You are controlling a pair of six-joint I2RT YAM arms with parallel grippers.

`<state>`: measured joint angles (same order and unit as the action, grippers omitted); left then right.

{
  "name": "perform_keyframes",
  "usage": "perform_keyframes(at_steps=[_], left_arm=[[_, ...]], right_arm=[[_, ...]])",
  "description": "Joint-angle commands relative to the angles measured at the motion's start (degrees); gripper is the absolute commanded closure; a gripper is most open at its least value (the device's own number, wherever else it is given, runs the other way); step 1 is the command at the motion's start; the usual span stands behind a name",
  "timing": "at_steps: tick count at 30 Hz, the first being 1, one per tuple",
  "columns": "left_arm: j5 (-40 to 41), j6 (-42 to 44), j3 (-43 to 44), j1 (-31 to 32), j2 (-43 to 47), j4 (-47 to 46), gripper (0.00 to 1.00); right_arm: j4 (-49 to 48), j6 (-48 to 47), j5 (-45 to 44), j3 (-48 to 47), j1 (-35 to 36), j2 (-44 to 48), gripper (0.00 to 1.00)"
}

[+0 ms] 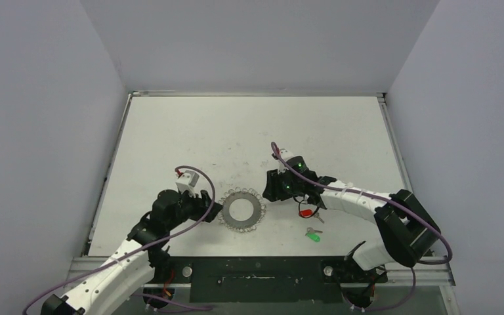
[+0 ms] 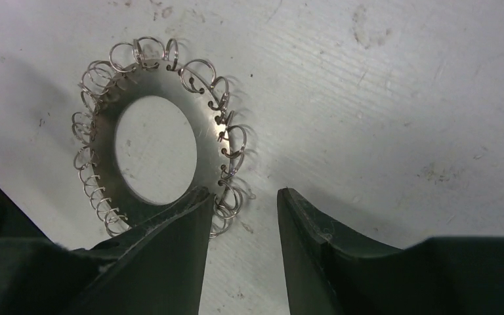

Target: Put the keys on the keyring

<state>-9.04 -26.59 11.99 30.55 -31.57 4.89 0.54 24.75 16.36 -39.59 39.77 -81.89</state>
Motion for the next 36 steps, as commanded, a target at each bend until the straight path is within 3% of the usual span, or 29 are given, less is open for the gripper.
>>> perform_keyframes(at_steps=[1, 10, 15, 22, 36], left_arm=[[-0.77, -1.31, 3.57, -0.13, -3.24, -1.78, 0.38], [7.09, -5.46, 6.61, -0.22, -10.11, 4.55, 0.39], [7.5, -6.01, 7.84, -0.22, -15.54, 4.07, 0.39], [4.76, -5.9, 8.64, -0.22, -22.79, -0.82, 0.4], [-0.07, -5.17, 7.58, 0.04, -30.76, -13.85, 0.5]], right_arm=[[-2.55, 2.75, 0.82, -1.01, 0.05, -1.91, 0.65], [1.07, 2.26, 0.0, -4.69, 0.13, -8.13, 0.74], [0.4, 2.76, 1.94, -5.14, 0.13, -11.49, 0.76], [-1.81, 4.18, 2.81, -4.56, 0.05, -11.97, 0.77], [3.53, 3.49, -0.29, -1.06, -1.05, -2.11, 0.74]])
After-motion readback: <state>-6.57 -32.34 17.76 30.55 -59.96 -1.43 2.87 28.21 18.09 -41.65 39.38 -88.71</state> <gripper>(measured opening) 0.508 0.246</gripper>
